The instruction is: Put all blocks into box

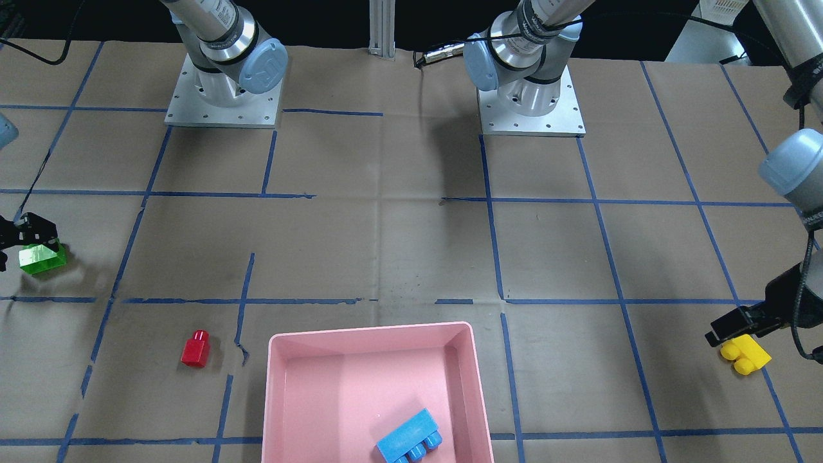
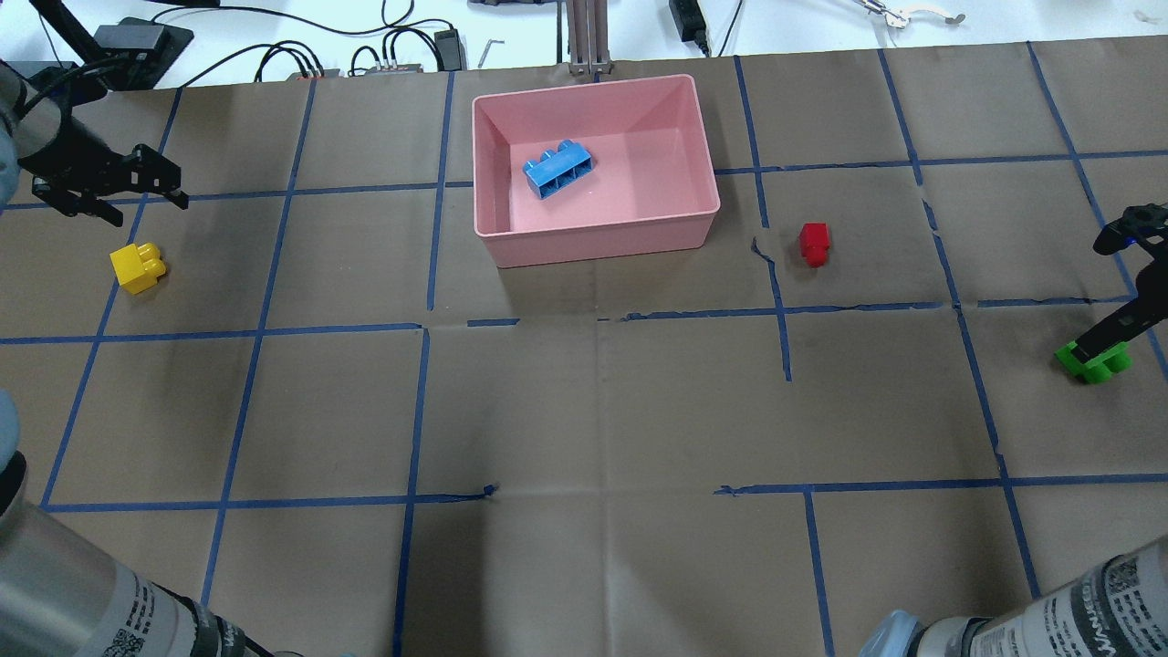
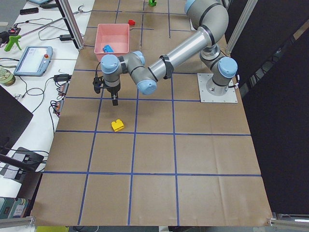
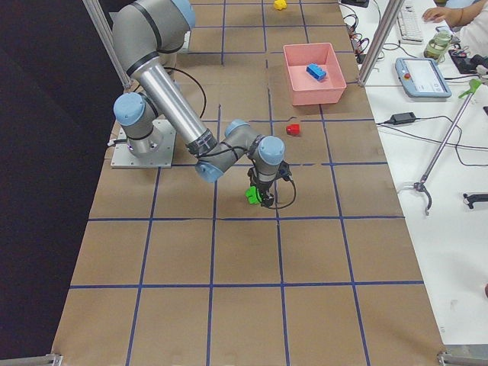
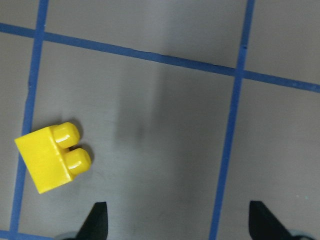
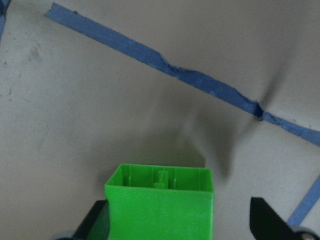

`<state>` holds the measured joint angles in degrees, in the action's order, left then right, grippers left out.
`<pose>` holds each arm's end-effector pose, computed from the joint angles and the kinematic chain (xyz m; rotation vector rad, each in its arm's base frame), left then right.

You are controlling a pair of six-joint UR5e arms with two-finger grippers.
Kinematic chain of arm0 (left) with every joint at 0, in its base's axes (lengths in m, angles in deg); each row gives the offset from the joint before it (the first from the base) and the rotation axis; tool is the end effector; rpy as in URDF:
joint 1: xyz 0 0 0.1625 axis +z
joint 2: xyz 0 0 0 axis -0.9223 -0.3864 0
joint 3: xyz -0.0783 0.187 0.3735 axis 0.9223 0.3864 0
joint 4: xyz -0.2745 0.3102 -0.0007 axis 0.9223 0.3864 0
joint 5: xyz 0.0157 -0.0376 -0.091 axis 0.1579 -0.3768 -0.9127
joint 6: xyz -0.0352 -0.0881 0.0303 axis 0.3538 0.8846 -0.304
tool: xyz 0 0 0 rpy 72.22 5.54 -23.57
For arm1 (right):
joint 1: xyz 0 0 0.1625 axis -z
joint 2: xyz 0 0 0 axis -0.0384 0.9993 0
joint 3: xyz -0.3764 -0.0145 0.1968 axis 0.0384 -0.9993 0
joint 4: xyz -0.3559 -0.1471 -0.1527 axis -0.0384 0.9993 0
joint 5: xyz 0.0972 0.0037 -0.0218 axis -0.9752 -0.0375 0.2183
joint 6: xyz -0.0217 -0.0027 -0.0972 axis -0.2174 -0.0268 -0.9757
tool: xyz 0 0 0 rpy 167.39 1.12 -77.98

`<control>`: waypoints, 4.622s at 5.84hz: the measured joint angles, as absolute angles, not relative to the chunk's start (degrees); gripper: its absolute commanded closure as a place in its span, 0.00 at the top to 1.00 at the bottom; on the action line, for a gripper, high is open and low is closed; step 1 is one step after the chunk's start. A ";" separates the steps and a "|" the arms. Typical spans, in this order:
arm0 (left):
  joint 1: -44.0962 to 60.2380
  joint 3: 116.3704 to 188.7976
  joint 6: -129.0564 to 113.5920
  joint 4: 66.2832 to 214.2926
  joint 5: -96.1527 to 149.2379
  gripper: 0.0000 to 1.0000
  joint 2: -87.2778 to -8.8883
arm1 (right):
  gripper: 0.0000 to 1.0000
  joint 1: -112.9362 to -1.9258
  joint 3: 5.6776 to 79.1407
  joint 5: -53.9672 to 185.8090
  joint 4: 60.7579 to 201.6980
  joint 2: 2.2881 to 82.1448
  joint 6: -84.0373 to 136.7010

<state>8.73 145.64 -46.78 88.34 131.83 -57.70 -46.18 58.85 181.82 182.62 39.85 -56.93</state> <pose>0.2275 -0.6481 0.2840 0.1874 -3.0563 0.1358 -0.2679 -0.4948 0.1872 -0.6803 3.0399 0.1236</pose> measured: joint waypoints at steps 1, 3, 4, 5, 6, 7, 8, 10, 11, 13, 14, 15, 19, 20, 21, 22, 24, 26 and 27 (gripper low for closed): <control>9.79 145.88 -55.06 86.15 132.83 0.99 -59.30 | 1.00 -46.17 59.09 181.87 182.45 39.98 -56.93; 10.74 144.79 -56.22 80.69 137.78 0.99 -63.58 | 1.00 -46.20 60.03 181.82 182.04 40.07 -56.82; 10.97 144.48 -51.16 78.51 138.58 0.99 -65.37 | 1.00 -46.17 60.72 181.75 181.90 40.15 -56.77; 11.09 144.34 -46.63 77.44 138.80 0.99 -66.61 | 0.89 -46.15 60.95 181.61 182.04 40.09 -56.78; 11.48 144.12 -43.84 76.69 138.85 0.97 -67.62 | 0.63 -46.14 60.92 181.39 182.31 40.10 -56.63; 12.12 143.82 -42.85 75.81 138.84 0.94 -68.91 | 0.48 -46.15 60.75 181.22 182.44 40.23 -56.31; 12.56 143.69 -42.53 74.94 138.80 0.64 -70.23 | 0.27 -46.23 60.50 181.13 182.45 40.40 -56.02; 12.81 144.00 -42.84 74.07 138.79 0.04 -71.03 | 0.12 -46.67 60.13 180.97 182.43 40.65 -54.90; 12.76 144.27 -43.80 74.07 138.52 0.00 -70.93 | 0.12 -46.85 59.36 180.91 182.30 40.96 -54.04; 12.78 144.74 -45.44 74.10 138.06 0.00 -69.53 | 0.12 -49.14 52.41 180.95 179.71 42.90 -52.89; 12.76 145.02 -45.73 74.37 137.98 0.00 -68.49 | 0.12 -51.30 46.52 180.94 174.11 43.94 -50.64; 12.42 145.11 -45.83 74.86 137.87 0.00 -67.54 | 0.13 -53.54 40.13 180.51 166.65 44.58 -46.55; -7.40 142.04 -45.61 85.44 137.37 0.00 -58.04 | 0.14 -74.89 28.13 177.88 153.65 44.23 -12.43; -13.98 138.81 -45.35 85.71 136.39 0.00 -58.28 | 0.14 -79.14 27.61 177.76 154.04 42.90 -5.65; -19.10 136.48 -45.09 85.55 133.54 0.00 -59.61 | 0.14 -80.77 27.35 177.70 154.38 41.66 -2.75; -22.83 135.54 -44.91 84.55 130.16 0.00 -61.06 | 0.14 -81.31 27.21 177.30 154.97 40.76 -1.23; -28.21 135.57 -44.02 81.23 127.48 0.99 -64.43 | 0.14 -81.53 27.18 176.01 156.60 39.59 -0.07; -29.74 135.69 -44.16 78.19 127.42 1.00 -66.21 | 0.14 -81.60 27.19 175.76 156.94 39.09 0.23; -29.61 135.90 -44.17 79.59 127.78 1.00 -64.73 | 0.15 -81.96 27.20 175.72 157.20 39.10 1.74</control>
